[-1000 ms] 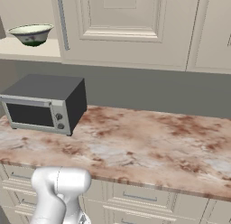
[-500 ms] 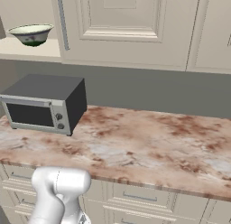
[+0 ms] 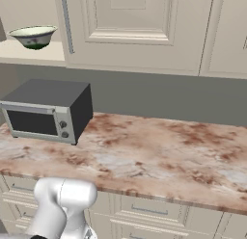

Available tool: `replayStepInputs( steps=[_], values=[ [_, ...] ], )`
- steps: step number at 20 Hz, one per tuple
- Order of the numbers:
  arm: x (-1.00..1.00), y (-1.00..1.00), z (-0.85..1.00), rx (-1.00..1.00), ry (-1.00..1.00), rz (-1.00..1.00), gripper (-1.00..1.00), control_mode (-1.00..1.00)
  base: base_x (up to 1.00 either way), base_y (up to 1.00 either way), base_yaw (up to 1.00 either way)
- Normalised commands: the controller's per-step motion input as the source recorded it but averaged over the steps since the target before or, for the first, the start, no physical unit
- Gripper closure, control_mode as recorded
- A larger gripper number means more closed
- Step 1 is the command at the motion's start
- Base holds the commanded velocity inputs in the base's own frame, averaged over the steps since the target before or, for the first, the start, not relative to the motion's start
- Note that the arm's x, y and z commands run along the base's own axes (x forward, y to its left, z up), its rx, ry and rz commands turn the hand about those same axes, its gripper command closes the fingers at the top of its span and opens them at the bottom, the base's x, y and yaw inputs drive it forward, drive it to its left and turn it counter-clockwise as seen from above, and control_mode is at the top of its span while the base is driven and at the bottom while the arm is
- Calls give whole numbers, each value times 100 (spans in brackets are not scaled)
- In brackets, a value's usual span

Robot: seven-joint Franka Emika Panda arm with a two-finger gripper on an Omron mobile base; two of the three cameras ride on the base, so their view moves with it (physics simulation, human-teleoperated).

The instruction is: Move the bowls from the cabinet to the plates on the dining table.

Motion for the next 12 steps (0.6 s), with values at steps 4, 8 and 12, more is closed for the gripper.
replayStepInputs(
  steps=[4,8,12],
  values=[
    [-7,-29,30,-12,-4,-5,-100,-100,0,0,0],
    [-1,-44,36,-9,-11,-9,-100,-100,0,0,0],
    [0,-39,9,-5,-12,-5,-100,-100,0,0,0]
  ],
)
